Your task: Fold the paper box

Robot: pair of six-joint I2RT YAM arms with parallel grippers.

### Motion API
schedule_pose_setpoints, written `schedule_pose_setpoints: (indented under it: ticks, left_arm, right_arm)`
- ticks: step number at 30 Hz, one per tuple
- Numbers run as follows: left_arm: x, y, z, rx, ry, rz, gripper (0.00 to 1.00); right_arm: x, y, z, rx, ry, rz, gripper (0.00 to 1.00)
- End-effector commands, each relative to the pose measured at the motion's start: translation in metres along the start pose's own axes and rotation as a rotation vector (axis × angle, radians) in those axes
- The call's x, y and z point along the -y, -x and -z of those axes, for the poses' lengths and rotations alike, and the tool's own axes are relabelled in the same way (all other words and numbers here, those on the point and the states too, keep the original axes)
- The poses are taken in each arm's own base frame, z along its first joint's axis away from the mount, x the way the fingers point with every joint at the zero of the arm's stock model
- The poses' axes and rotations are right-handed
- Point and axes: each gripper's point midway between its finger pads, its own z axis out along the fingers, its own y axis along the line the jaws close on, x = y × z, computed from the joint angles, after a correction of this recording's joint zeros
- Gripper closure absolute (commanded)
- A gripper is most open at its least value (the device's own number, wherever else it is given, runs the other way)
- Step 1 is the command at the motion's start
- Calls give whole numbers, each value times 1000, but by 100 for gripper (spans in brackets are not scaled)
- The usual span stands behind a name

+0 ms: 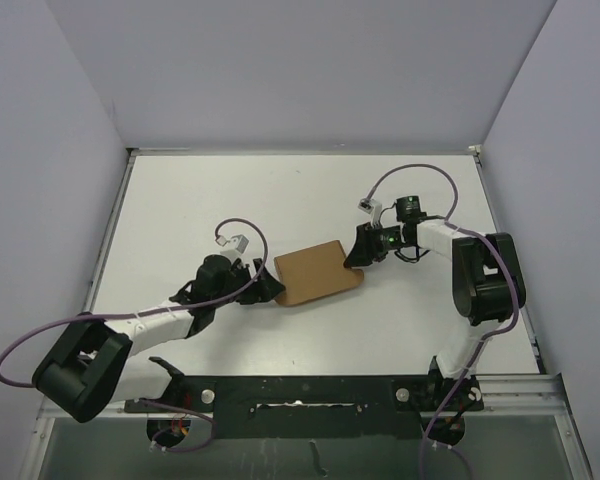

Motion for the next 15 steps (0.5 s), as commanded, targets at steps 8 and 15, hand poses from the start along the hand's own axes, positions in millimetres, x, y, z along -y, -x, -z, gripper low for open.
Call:
schedule_pose_setpoints:
  ticks: [8,15]
  left_arm:
    - [21,34,-11,156,-155,194,17]
    - [21,33,-22,153,-163,307,10]
  right_arm:
    - [10,13,2,62,51,-132,75]
    - [18,8,2,71,71,-214,80]
